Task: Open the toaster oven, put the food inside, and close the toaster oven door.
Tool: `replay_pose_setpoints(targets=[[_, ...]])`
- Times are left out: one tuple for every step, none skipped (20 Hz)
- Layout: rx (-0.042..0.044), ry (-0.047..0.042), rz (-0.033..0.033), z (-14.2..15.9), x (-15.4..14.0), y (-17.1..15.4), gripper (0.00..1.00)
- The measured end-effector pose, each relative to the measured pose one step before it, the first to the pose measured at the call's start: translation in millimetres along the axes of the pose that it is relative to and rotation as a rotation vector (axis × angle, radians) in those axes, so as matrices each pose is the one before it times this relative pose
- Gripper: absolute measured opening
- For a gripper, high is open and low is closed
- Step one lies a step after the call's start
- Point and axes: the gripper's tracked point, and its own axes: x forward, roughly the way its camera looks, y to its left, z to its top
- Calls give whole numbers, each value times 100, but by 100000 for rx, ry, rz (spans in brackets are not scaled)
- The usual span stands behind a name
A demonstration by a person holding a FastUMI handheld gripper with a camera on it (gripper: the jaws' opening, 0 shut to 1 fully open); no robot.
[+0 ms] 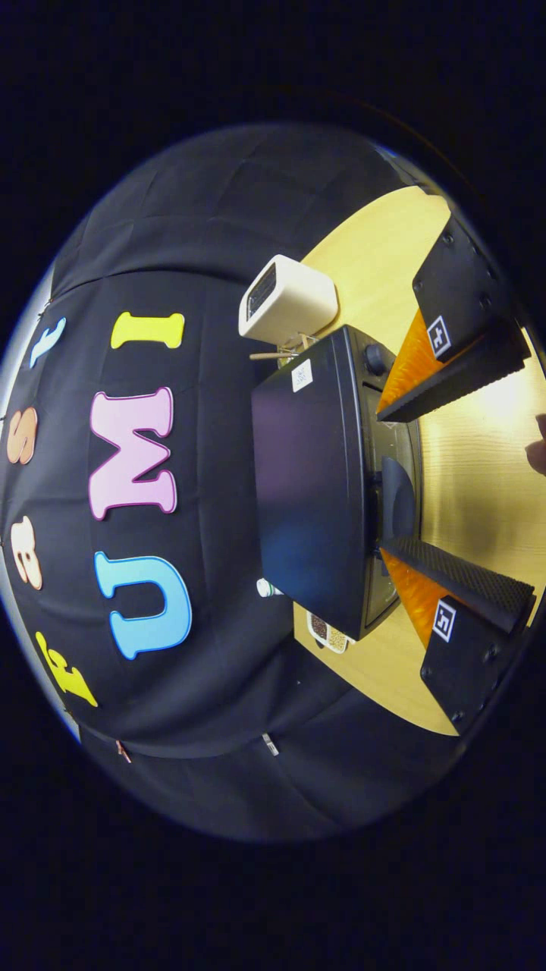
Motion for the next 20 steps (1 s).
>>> replay_pose_setpoints(targets=[[323,-2125,191,1067,-491,-418,99],[590,-2389,44,1225,-581,-353,99],[657,-2763,157,1324,-578,-436,99],[491,-2913,-7,1415,-430,-606,99],[626,-2973,-41,1555,-406,-602,99],[1020,-3123,63,1489,-471,-516,99],[1254,-2919,309,1566,-259,-499,99],[893,-2835,294,1542,-552,-509,99],[398,-2589,272,1409,-416,-448,99],[61,-2524,206,1317,-308,-578,99],[-99,-2319,227,1351,-247,-469,99],[-132,-2634,67,1322,-423,-524,98],[-213,-2172,-22,1123,-375,-565,98],[-243,-2163,-132,1061,-302,-627,98],[-14,-1600,-328,938,-180,-717,98],[458,-1582,184,910,-324,-566,98],[420,-1709,-178,957,-276,-551,98],[-152,-1643,-176,951,-151,-878,98],[-1084,-2290,-366,925,-232,-811,98],[-2165,-2656,-751,999,-191,-991,98]])
